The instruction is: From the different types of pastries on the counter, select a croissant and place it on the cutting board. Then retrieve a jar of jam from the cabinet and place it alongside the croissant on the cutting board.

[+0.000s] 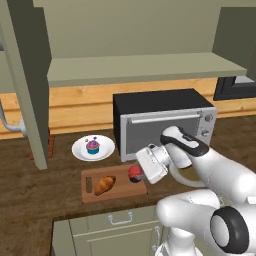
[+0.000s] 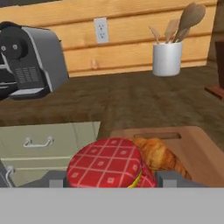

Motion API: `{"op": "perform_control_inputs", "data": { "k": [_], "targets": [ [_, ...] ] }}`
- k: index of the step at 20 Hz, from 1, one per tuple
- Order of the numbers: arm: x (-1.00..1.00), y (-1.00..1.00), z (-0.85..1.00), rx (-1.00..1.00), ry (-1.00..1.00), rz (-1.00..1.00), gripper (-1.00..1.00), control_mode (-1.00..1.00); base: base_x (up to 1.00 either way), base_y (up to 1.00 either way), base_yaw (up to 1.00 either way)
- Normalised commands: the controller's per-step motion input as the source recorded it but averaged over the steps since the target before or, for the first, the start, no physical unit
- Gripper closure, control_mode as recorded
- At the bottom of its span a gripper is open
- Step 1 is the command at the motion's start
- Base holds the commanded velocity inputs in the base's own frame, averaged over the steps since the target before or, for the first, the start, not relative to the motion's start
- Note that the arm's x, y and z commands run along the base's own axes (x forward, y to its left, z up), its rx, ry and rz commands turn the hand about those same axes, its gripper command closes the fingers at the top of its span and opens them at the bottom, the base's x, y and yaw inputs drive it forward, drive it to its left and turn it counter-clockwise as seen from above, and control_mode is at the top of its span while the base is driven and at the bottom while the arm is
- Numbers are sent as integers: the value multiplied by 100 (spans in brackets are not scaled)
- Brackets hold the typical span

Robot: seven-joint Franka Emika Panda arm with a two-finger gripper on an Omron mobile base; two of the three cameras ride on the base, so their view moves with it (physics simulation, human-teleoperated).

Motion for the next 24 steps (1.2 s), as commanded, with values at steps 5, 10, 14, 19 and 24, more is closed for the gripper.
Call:
{"op": "perform_control_inputs", "data": {
  "k": [5,10,14,19,24],
  "targets": [
    [0,0,-42,5,-12,9,100,-100,0,0,0],
    [5,0,-41,7,-8,6,100,-100,0,0,0],
    [38,0,-17,11,1,0,100,-100,0,0,0],
    [32,4,-19,9,8,0,100,-100,0,0,0],
    [29,12,-24,1,8,0,100,-100,0,0,0]
  ]
}}
